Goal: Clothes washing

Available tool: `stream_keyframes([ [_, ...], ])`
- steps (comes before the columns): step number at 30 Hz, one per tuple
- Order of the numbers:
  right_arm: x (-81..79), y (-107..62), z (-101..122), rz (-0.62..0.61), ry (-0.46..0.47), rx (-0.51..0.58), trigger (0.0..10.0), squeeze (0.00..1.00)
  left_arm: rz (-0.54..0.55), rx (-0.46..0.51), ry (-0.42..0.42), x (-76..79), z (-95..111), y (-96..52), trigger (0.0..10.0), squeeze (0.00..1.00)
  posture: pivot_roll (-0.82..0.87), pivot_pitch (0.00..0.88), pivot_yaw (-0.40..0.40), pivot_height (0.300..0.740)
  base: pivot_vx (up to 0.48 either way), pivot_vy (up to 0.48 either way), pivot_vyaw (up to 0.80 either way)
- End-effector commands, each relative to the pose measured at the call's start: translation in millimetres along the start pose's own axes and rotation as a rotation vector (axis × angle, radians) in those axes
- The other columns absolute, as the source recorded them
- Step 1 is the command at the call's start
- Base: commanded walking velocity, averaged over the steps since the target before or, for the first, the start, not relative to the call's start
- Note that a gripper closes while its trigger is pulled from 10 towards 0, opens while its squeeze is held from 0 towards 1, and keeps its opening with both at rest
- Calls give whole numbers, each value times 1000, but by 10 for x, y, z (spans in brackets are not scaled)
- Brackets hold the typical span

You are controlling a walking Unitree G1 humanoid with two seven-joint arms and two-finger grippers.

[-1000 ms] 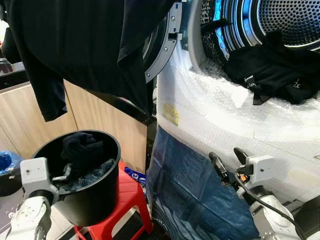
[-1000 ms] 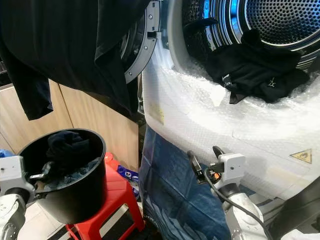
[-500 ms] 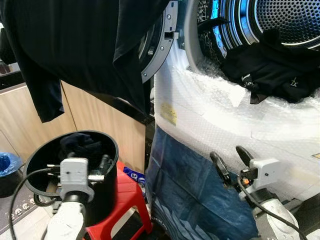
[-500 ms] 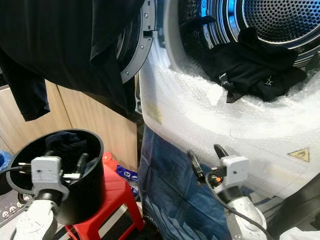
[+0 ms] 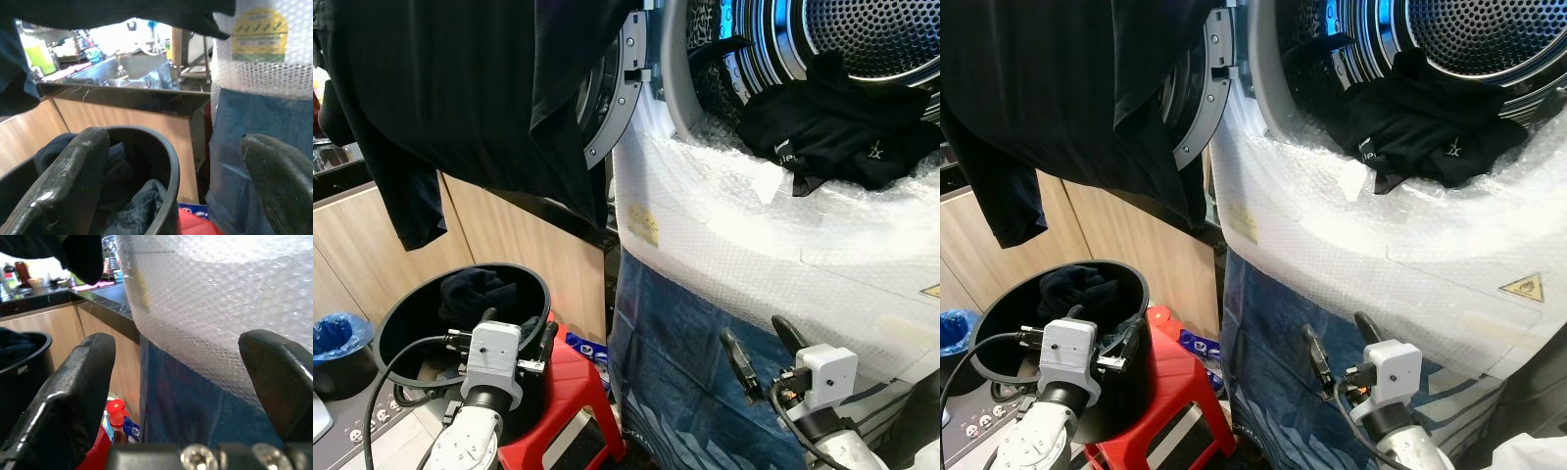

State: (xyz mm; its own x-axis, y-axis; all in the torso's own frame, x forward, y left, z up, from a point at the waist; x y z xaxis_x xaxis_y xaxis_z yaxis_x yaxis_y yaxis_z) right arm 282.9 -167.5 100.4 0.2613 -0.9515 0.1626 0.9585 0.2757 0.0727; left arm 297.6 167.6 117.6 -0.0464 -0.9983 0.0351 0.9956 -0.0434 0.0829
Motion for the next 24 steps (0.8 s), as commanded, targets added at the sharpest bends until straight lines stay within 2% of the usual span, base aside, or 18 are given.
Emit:
stream_keyframes([
  [1, 23, -19, -18, -36, 2, -3, 10000, 0, -44, -6, -2, 73, -18, 18, 10000, 0, -22, 0, 21, 740, 0, 0, 0],
  [18, -55, 21, -54, -66, 34, -17, 10000, 0, -141, -49, 18, 206, -99, -80, 10000, 0, 4, 0, 2, 740, 0, 0, 0],
  [24, -76, 40, -40, -64, 44, -11, 10000, 0, -138, -60, 18, 192, -116, -86, 10000, 0, 6, 0, 0, 740, 0, 0, 0],
])
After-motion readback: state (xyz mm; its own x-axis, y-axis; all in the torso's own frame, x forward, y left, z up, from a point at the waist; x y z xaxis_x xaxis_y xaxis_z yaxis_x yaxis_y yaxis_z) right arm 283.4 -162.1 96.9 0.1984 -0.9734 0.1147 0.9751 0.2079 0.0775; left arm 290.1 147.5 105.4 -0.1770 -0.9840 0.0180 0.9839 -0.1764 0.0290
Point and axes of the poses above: a point about 5 cm out from each wrist's last joint towards the gripper, its own y axis pointing out of the wrist towards the gripper, its own z axis along the axis of the wrist's last joint, x = y × z, the point moved 5 cm from there along y, pointing out of the wrist towards the gripper, and after that the axes turned 12 degrees about -y, right-handed, at the moved point
